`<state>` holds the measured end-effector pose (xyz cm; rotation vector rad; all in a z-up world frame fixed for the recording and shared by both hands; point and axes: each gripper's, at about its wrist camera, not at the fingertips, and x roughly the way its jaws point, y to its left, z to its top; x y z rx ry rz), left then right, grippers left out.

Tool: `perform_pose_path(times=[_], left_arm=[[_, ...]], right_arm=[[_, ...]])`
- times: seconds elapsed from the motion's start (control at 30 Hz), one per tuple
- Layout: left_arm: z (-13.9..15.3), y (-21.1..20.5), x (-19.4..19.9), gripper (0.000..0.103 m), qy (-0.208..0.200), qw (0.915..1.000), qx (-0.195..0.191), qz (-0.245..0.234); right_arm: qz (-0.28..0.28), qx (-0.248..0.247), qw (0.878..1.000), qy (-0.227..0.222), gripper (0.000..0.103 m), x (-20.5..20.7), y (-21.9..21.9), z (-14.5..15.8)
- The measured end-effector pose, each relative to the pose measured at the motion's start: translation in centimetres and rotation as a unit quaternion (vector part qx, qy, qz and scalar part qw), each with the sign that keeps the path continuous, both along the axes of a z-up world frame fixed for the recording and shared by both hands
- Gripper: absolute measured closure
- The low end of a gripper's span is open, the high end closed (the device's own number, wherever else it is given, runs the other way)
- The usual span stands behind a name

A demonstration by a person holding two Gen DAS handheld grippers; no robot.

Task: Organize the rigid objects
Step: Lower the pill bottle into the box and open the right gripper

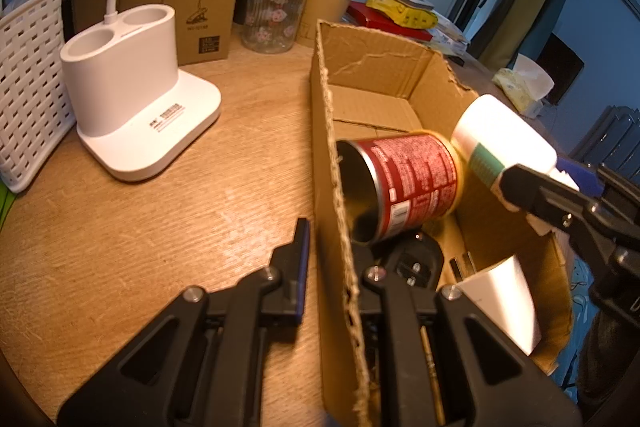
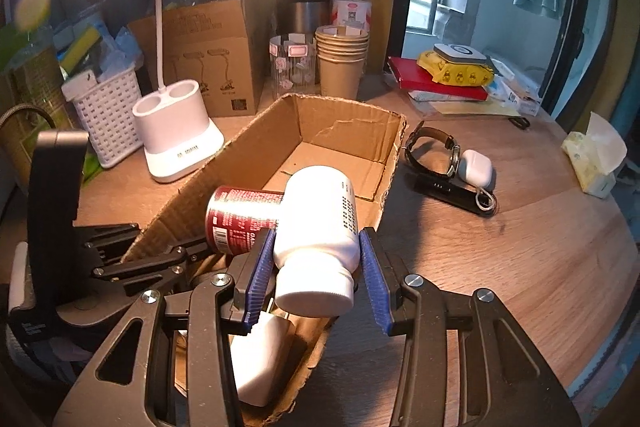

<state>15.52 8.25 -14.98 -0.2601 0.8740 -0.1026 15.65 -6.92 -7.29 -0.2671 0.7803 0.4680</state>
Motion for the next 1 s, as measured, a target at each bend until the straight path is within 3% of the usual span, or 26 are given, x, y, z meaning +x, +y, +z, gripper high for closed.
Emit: perform_pose_path(times=[0.17,0.57,0.73,1.0], left_arm=[[-0.1,0.0,0.1,0.090,0.000,1.0000,0.000,0.001],[0.0,0.0,0.1,0.090,0.000,1.0000,0.000,0.001],[0.0,0.0,0.1,0.090,0.000,1.0000,0.000,0.001],[0.0,0.0,0.1,0.090,0.000,1.0000,0.000,0.001]], right_arm=[[0.022,0.010,1.000,0.013,0.048,-0.2,0.0,-0.1],[0.032,0.036,0.999,0.021,0.047,-0.4,-0.7,0.2],[0.019,0.065,0.998,0.014,0.047,-0.1,-2.2,1.5],[-0.013,0.061,0.998,0.004,0.041,0.9,-4.5,1.9]])
